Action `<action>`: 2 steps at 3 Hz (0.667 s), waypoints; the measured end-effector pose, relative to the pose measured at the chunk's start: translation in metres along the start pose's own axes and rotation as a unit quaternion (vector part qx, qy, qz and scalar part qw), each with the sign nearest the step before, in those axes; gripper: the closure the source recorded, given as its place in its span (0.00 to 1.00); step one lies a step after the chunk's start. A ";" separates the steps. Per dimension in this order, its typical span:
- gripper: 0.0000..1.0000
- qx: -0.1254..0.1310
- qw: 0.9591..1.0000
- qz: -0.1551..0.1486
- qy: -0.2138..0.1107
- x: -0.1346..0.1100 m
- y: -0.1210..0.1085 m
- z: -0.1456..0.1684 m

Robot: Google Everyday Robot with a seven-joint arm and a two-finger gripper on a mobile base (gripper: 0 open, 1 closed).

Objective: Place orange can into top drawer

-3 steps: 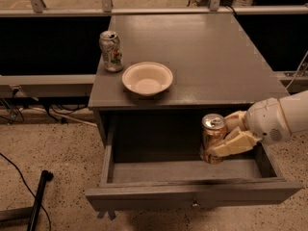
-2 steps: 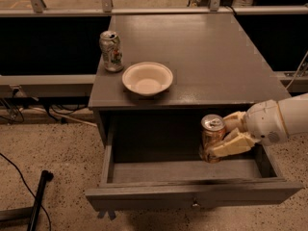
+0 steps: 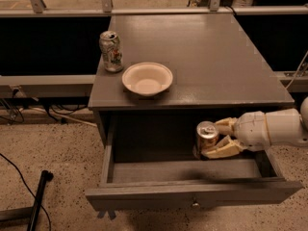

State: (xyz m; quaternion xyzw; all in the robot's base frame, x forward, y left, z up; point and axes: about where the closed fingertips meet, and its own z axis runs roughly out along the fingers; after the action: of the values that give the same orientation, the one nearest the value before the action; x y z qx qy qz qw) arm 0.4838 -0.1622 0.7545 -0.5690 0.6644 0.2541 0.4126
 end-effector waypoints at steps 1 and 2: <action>1.00 -0.013 1.000 -0.013 -0.010 0.019 -0.005 0.017; 1.00 -0.030 0.999 -0.005 -0.017 0.038 -0.008 0.033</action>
Offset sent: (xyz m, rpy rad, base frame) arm 0.0238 0.0002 -0.0758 0.0501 0.0495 0.0765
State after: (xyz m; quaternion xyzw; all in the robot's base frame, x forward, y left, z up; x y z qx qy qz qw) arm 0.4997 -0.1586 0.7063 -0.5799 0.6466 0.2815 0.4078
